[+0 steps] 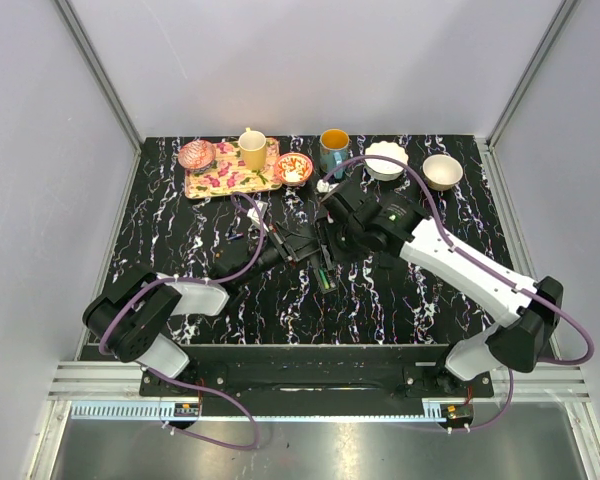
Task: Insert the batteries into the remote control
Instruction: Adjust the battery in the remote control.
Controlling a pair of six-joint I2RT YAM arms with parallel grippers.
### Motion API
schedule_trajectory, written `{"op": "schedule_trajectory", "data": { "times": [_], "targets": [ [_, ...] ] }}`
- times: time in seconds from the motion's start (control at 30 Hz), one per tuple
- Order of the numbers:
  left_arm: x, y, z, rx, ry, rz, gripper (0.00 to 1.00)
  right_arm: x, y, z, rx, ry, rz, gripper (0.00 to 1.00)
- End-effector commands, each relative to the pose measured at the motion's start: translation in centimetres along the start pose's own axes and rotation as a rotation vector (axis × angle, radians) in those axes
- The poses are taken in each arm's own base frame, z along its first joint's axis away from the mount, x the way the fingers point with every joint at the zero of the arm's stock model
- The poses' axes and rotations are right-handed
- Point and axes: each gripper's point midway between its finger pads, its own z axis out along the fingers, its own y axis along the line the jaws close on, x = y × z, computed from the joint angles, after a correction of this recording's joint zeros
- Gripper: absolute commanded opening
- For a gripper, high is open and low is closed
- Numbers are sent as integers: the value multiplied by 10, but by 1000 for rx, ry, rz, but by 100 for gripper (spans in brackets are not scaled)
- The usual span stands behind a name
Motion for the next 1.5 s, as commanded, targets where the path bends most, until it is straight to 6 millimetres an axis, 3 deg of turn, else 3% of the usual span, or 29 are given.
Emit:
{"op": "schedule_trajectory", "data": {
  "times": [0.0, 0.2, 0.23, 0.3, 0.33, 0.4, 0.43, 0.5, 0.53, 0.6, 0.63, 0.93, 1.47],
  "targets": [
    [2, -49, -6, 186, 4, 47, 0, -40, 11, -40, -58, -179, 42, 52],
    [3, -50, -6, 189, 7, 44, 0, -57, 18, -87, -143, -344, 59, 56],
    [2, -52, -6, 195, 6, 44, 0, -46, 14, -79, -145, -334, 45, 57],
    [1, -57, -6, 206, 16, 35, 0, -48, 19, -94, -225, -439, 36, 64],
    [2, -59, -6, 212, 25, 32, 0, -29, 15, -76, -235, -400, 20, 68],
    [2, -63, -6, 221, 46, 16, 0, -27, 19, -84, -306, -476, 17, 78],
    [2, -65, -5, 227, 52, 14, 0, -11, 15, -66, -308, -438, 22, 79],
    [2, -67, -6, 232, 66, 3, 0, -9, 18, -72, -357, -486, 27, 82],
    [2, -67, -6, 229, 70, -1, 0, 2, 15, -61, -362, -467, 39, 82],
    [1, -68, -6, 231, 77, -3, 0, -1, 19, -71, -417, -535, 48, 83],
    [1, -67, -6, 225, 78, -5, 0, 7, 17, -62, -425, -525, 60, 83],
    [-1, -72, -3, 217, 94, -5, 0, 17, 24, -64, -550, -606, 75, 83],
    [-1, -83, -8, 242, 97, -16, 0, 9, 36, -57, -648, -644, 50, 73]
  ]
}}
